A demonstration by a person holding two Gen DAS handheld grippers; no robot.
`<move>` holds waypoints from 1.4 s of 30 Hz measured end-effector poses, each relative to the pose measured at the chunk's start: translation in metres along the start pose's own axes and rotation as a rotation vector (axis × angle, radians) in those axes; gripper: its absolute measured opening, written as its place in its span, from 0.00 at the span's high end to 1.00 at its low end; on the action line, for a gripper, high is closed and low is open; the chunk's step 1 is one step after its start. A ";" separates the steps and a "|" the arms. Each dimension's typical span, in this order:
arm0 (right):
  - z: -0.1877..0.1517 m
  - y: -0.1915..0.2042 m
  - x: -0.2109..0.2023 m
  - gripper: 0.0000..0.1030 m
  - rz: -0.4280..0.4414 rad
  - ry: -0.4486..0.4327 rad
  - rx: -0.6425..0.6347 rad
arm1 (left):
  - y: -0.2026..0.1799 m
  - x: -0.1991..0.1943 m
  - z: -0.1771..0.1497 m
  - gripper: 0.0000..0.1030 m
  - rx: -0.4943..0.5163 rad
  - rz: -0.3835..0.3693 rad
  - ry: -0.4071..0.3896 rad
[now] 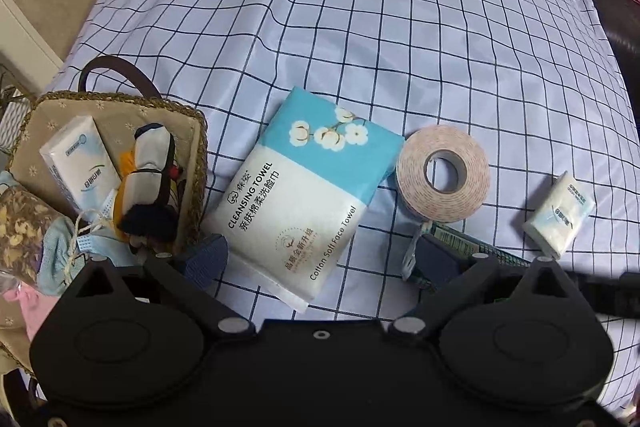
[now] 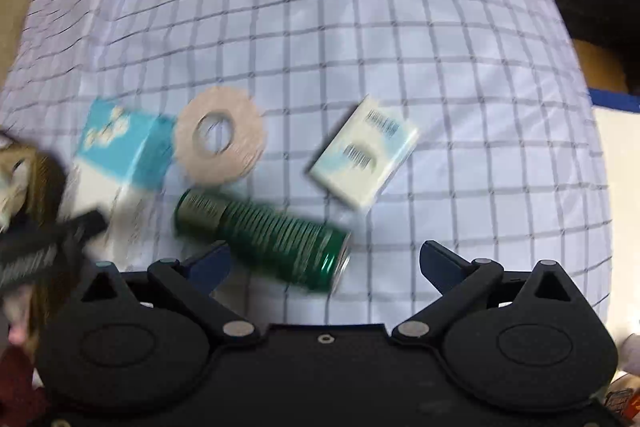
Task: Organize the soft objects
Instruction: 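Withdraw both tools from the basket back toward the item pile, then grasp the white tissue pack with the right tool while the left tool grasps the large tan tape roll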
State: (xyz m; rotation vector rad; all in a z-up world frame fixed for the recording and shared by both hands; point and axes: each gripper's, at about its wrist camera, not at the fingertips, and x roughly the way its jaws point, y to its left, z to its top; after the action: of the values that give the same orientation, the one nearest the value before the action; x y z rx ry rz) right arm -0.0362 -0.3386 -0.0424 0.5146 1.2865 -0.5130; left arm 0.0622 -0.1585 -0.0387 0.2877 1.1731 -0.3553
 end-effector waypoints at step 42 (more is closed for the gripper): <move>0.043 -0.059 0.065 0.42 -0.158 0.007 -0.006 | -0.076 0.067 0.027 0.06 0.036 -0.078 0.037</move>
State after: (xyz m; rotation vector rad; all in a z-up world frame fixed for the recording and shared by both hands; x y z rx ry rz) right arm -0.0272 -0.4158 -0.1016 0.4115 1.3412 -0.6390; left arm 0.0760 -0.2460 -0.0939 0.2818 1.2169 -0.4415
